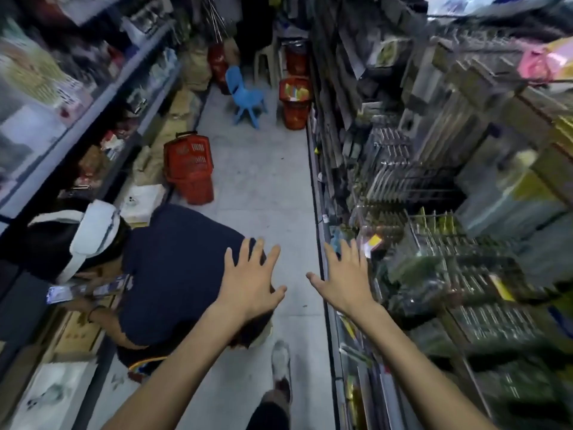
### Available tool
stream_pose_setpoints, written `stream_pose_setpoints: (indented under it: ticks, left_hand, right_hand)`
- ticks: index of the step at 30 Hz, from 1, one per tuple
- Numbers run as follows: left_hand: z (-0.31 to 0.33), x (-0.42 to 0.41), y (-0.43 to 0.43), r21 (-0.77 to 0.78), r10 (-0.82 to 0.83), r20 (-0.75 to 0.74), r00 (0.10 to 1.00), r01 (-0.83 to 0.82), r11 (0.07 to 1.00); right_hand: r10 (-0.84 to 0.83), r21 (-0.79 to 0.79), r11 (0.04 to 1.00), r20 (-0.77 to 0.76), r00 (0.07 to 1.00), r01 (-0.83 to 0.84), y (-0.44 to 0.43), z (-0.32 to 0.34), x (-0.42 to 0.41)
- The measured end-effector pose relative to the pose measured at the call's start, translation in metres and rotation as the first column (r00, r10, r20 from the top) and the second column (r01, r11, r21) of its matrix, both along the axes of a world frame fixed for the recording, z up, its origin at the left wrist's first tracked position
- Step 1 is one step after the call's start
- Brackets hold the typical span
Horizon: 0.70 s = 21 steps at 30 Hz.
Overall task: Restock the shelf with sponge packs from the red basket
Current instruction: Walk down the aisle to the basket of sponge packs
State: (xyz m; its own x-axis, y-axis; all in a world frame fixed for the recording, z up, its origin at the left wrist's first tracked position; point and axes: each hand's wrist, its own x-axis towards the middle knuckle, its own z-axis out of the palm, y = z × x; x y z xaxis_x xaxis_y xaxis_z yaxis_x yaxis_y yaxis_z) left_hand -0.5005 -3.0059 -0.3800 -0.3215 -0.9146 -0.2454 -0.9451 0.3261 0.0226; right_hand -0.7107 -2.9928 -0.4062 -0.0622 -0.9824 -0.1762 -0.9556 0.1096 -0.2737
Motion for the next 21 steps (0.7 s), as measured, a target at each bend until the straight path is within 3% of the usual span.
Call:
stream_pose_setpoints:
  ticks: [8,21]
  left_hand:
    - [-0.035,0.027,-0.207,0.059,0.084,-0.011,0.996,-0.084,0.995]
    - [-0.045,0.060,-0.479,0.101,0.263,-0.169,0.950,-0.249,0.963]
  right_hand:
    - [0.046,0.042,0.998,-0.001,0.999,-0.046,-0.218,-0.013,0.011]
    - [0.152,0.096,0.984,0.019,0.988,-0.153,-0.522,-0.019,0.023]
